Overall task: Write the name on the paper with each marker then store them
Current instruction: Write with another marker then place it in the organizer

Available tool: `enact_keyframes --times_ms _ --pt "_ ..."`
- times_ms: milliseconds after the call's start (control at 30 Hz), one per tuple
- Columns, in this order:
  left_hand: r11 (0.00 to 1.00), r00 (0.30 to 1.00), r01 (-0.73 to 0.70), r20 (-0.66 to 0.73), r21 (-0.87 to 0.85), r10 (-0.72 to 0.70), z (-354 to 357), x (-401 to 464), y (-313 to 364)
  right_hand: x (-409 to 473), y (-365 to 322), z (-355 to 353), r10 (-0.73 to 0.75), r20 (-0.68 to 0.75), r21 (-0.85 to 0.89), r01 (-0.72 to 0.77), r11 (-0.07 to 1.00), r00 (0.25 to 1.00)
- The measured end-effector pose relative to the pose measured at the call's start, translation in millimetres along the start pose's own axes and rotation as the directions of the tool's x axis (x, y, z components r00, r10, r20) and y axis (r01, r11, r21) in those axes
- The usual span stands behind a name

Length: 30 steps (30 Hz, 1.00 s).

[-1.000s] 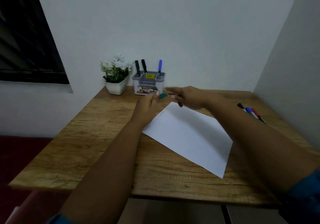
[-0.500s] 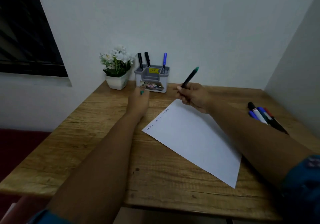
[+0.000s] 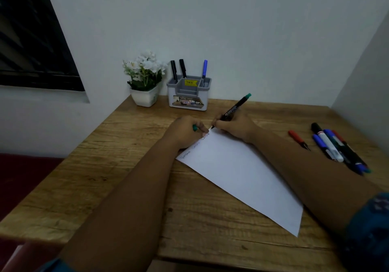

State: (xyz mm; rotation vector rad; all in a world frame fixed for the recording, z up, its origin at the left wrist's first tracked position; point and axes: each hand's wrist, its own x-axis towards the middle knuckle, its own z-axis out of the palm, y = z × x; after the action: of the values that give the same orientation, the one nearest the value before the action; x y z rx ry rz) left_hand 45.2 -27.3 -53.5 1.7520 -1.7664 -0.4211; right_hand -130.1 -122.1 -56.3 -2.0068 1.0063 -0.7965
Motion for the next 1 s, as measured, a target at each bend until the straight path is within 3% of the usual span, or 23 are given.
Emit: enact_keyframes --times_ms 233,1000 --pt "1.0 1.0 -0.005 -0.004 0.014 0.005 -3.1 -1.7 1.8 1.4 2.9 0.1 -0.064 0.07 -0.075 0.069 0.995 0.996" --pt "1.0 1.0 0.012 0.012 0.009 -0.013 -4.5 -3.0 4.4 2.4 2.7 0.0 -0.05 0.006 -0.04 0.05 0.998 0.999"
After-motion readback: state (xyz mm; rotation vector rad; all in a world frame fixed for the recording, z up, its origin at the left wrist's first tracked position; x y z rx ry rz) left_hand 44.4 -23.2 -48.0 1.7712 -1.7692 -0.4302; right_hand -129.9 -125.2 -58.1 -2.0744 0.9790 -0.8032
